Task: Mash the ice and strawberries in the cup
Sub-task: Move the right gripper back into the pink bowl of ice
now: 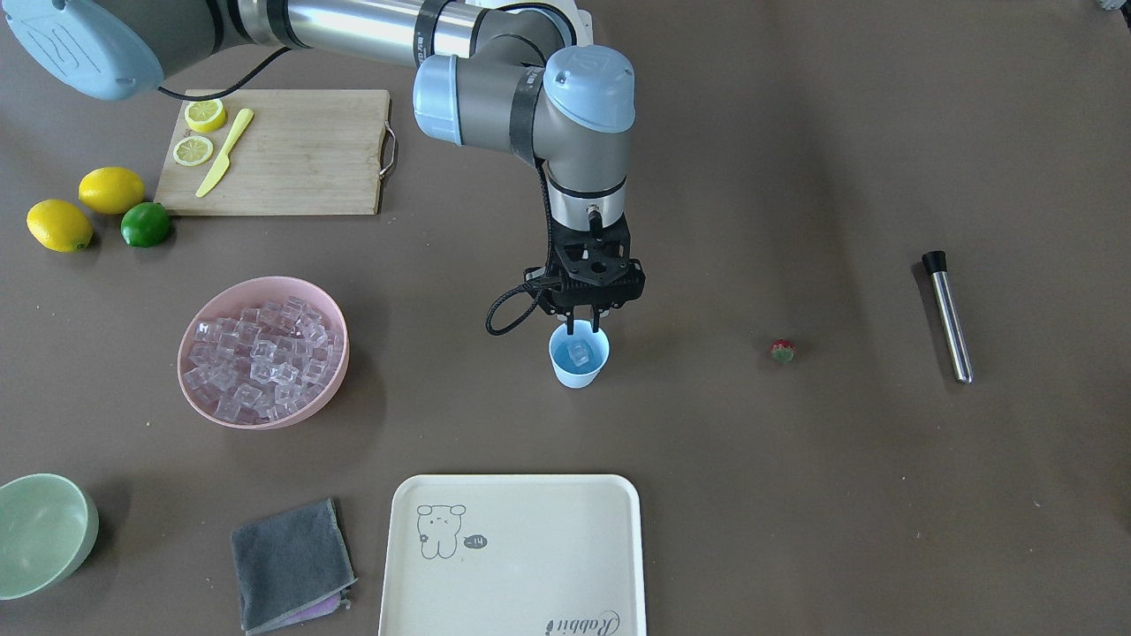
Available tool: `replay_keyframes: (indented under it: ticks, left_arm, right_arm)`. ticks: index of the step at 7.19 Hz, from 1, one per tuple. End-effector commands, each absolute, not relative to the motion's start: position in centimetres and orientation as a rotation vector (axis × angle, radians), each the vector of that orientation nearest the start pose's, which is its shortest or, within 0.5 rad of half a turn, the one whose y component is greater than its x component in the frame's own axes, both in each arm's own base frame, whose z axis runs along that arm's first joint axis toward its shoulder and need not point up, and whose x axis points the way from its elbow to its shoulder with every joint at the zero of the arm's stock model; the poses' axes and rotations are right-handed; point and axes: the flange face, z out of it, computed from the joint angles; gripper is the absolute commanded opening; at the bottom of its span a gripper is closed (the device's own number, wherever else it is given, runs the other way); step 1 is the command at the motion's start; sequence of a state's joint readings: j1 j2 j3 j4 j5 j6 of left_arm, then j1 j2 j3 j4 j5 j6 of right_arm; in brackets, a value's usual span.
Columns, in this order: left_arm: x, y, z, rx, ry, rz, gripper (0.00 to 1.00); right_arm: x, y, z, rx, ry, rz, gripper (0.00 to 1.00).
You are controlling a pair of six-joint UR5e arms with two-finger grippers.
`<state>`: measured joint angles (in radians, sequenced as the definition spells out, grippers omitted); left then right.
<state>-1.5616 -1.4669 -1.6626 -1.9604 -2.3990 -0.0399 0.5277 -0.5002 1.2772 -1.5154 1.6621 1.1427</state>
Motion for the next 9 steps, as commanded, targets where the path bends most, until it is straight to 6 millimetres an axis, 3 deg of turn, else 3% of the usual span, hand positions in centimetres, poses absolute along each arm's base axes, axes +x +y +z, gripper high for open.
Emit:
replay_keyframes:
  ticks: [1, 2, 3, 6, 8, 9]
  left_arm:
    - [-5.6, -46.6, 61.7, 0.334, 0.825, 0.127, 0.98]
    - [-5.6, -46.7, 61.6, 0.335, 0.825, 0.127, 0.98]
    - [-5.6, -47.0, 61.4, 0.336, 0.824, 0.125, 0.98]
    - [-5.3, -47.3, 61.5, 0.334, 0.825, 0.13, 0.98]
    - [-5.3, -47.4, 61.3, 0.338, 0.825, 0.132, 0.98]
    - [-5.3, -47.4, 61.3, 0.339, 0.825, 0.133, 0.98]
  right_arm:
    - [-62.2, -50.7, 8.3, 0.306, -0.78, 0.083, 0.88]
    - [-60.5, -51.7, 8.3, 0.316, -0.78, 0.062, 0.89]
    - [-57.4, -52.7, 10.0, 0.293, -0.752, -0.017, 0.87]
    - [-48.5, -50.7, 18.6, 0.249, -0.736, -0.116, 0.87]
    - [-41.2, -49.2, 25.4, 0.141, -0.798, -0.134, 0.87]
    - [-39.1, -49.6, 27.2, 0.148, -0.79, -0.156, 0.87]
